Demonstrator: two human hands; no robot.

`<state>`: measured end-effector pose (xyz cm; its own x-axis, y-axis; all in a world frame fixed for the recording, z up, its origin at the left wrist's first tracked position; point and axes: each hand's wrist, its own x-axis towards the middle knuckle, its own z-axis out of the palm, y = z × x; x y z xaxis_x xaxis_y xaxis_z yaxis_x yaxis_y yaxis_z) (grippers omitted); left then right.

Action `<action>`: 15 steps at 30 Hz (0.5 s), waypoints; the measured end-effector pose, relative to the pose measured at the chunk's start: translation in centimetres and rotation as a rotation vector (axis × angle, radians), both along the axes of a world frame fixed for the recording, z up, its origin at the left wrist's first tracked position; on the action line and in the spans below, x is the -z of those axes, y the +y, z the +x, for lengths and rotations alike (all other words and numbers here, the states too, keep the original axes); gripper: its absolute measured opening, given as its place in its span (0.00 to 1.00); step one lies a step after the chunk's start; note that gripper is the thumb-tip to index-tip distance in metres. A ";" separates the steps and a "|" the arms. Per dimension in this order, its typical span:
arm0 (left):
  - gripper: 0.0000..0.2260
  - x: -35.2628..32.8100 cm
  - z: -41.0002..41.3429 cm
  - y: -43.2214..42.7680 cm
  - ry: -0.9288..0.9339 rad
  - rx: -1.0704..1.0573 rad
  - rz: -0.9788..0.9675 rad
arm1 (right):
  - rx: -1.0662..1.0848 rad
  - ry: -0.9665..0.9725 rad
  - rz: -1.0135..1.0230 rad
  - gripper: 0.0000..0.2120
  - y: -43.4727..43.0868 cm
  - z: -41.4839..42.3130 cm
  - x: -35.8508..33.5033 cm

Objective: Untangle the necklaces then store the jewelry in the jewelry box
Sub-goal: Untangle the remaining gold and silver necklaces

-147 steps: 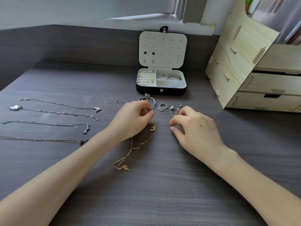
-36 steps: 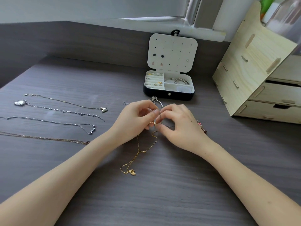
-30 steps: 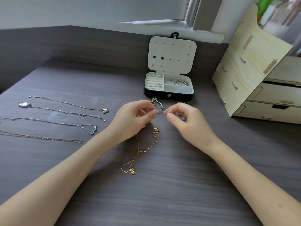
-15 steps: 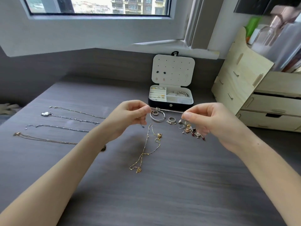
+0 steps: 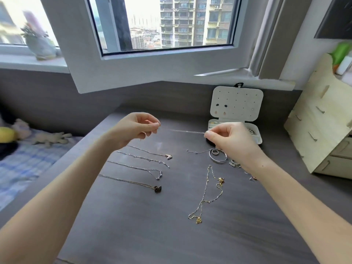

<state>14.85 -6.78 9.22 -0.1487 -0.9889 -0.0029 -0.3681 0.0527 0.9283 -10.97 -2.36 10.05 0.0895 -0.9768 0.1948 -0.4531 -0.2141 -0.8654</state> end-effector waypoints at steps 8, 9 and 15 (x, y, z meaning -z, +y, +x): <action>0.01 3.4 3.5 -5.6 -0.591 -0.162 -0.149 | -0.049 0.518 -0.152 0.11 -4.7 6.1 5.4; 0.02 4.0 3.8 -6.0 -0.624 -0.180 -0.154 | -0.057 0.556 -0.172 0.12 -5.1 6.7 6.0; 0.04 6.5 5.4 -6.7 -0.653 -0.287 -0.160 | -0.046 0.867 -0.310 0.14 -6.3 8.7 8.1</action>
